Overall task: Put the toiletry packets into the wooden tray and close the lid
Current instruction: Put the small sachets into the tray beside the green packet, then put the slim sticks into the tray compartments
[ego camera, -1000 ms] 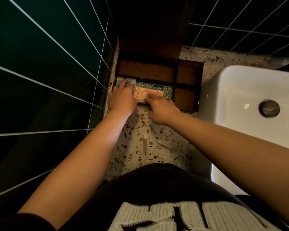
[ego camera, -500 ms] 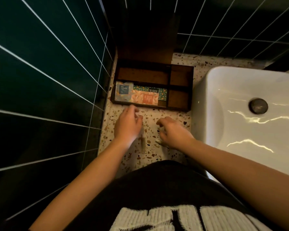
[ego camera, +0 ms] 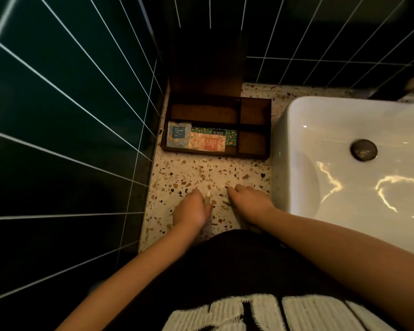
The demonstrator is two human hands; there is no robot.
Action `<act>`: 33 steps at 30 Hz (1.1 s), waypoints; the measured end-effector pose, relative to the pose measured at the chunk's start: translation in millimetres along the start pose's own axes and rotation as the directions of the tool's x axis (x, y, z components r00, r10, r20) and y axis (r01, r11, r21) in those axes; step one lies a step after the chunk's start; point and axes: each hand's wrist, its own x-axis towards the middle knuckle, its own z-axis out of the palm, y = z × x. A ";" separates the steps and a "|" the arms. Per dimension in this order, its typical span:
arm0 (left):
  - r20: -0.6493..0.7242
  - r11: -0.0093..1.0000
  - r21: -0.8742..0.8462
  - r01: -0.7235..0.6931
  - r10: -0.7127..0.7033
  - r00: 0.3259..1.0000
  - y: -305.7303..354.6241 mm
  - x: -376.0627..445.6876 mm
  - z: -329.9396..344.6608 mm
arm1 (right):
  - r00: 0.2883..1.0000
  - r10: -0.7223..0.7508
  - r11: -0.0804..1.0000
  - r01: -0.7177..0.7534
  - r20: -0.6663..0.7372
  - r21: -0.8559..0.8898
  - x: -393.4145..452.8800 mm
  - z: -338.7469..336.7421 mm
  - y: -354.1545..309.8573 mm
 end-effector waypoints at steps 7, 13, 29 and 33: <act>0.005 0.999 0.006 -0.048 0.048 0.999 -4.4 4.4 -3.4 | 0.996 0.070 0.992 -0.076 0.063 0.096 2.5 4.1 8.1; -0.060 0.993 -0.097 -0.069 0.064 0.996 -9.6 7.0 -12.5 | 0.976 0.213 0.872 -0.214 0.052 0.439 2.7 -14.8 11.2; -0.164 0.784 -0.570 -0.244 0.183 0.969 55.6 70.4 -100.0 | 0.860 0.461 0.642 -0.152 -0.219 0.751 38.4 -120.8 57.2; -0.122 0.861 -0.442 -0.251 0.219 0.968 70.8 94.9 -100.7 | 0.896 0.374 0.756 -0.144 -0.241 0.638 55.0 -129.5 66.1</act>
